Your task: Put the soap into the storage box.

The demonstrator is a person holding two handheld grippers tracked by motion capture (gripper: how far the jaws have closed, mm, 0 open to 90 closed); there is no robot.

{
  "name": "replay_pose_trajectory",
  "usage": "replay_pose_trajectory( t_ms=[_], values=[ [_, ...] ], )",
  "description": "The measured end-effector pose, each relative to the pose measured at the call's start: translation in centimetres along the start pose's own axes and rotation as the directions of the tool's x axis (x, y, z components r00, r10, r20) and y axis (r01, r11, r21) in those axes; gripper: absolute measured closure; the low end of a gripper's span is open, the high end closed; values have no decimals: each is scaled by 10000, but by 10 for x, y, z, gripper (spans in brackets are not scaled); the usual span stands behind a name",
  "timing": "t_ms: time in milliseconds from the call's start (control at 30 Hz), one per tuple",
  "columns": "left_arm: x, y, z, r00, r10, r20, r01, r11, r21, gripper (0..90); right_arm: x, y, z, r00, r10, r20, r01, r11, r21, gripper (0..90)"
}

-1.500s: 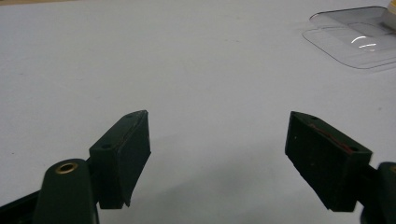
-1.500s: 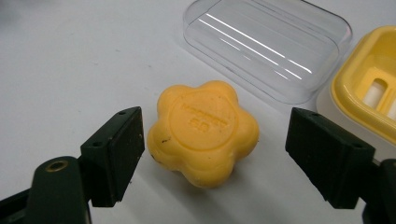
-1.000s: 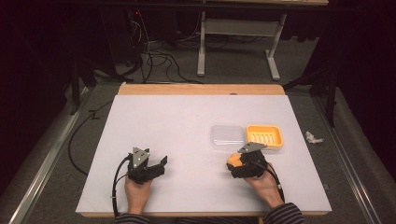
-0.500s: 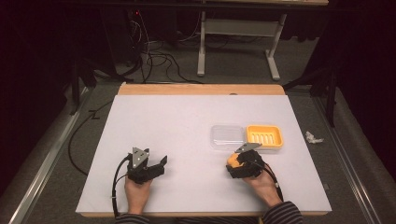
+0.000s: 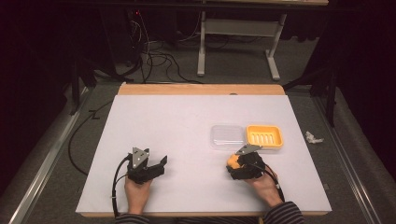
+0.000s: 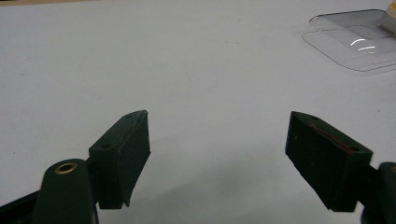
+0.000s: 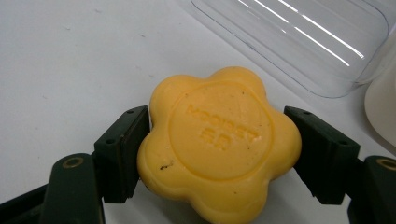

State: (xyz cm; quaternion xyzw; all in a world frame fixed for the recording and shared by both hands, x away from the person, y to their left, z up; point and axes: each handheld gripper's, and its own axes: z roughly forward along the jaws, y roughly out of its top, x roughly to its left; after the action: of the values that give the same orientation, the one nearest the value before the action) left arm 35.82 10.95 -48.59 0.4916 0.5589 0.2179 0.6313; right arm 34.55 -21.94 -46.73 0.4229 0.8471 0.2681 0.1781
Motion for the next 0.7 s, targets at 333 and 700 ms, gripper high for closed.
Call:
replay_pose_trajectory(
  t_ms=[333,700],
  values=[
    [0,0,0,10000,12,-11,-12,10000,-4,227,-5,-4,-6,9998,-36,-210,28,9993,-369,270],
    [0,0,0,10000,-2,4,2,10000,4,227,-8,-7,-14,9998,-137,-134,129,9981,-598,275]
  ],
)
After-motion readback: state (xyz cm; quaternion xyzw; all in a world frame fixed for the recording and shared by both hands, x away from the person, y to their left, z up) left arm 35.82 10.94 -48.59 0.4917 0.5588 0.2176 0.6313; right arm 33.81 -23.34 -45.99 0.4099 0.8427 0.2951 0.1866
